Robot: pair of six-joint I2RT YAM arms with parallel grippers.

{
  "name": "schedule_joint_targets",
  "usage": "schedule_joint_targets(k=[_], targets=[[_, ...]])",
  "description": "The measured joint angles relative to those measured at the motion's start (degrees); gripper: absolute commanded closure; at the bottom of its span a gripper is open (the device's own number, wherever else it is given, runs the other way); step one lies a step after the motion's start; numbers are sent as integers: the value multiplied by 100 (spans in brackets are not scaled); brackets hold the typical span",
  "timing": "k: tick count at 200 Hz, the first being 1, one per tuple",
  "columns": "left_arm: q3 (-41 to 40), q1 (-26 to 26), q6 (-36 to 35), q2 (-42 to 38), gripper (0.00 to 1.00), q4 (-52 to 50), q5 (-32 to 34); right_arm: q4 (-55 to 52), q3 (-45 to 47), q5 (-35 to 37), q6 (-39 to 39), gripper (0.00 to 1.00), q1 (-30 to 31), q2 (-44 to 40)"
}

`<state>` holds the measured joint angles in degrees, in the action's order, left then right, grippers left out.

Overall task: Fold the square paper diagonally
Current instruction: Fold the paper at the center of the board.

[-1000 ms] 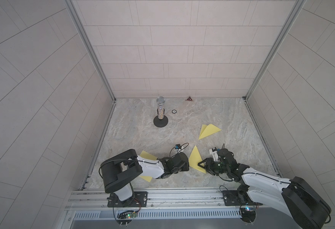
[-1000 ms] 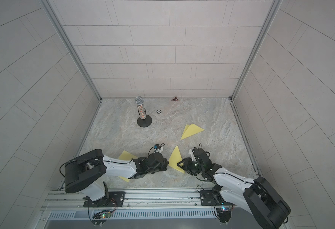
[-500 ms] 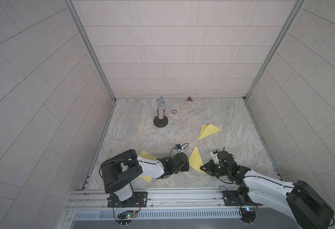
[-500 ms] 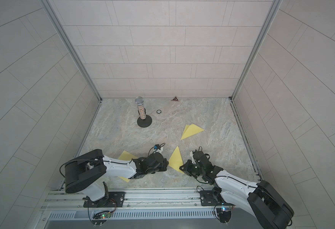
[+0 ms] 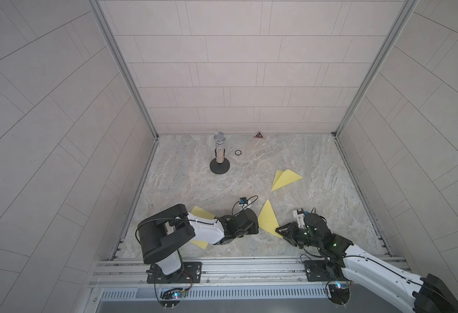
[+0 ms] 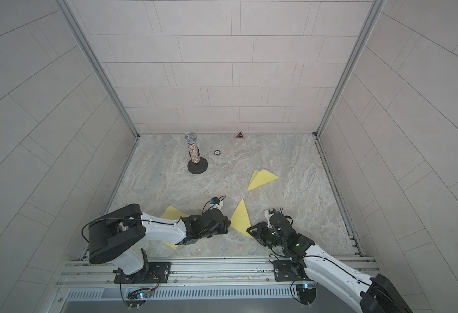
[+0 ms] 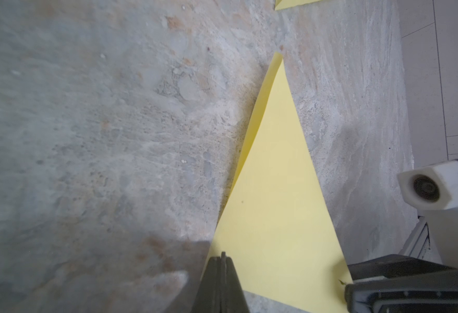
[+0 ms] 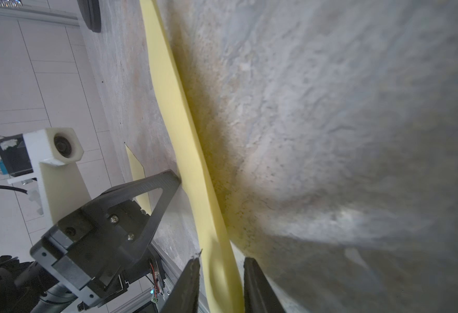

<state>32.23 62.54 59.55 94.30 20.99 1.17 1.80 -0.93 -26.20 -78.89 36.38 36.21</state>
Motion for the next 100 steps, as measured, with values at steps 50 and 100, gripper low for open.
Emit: schedule_joint_targets(k=[50,100], targets=[[-13,0,0,0,100,31,0,-55,48,103,-267,75,157,-564],[-35,0,0,0,100,74,0,-35,50,138,-315,89,319,-428]])
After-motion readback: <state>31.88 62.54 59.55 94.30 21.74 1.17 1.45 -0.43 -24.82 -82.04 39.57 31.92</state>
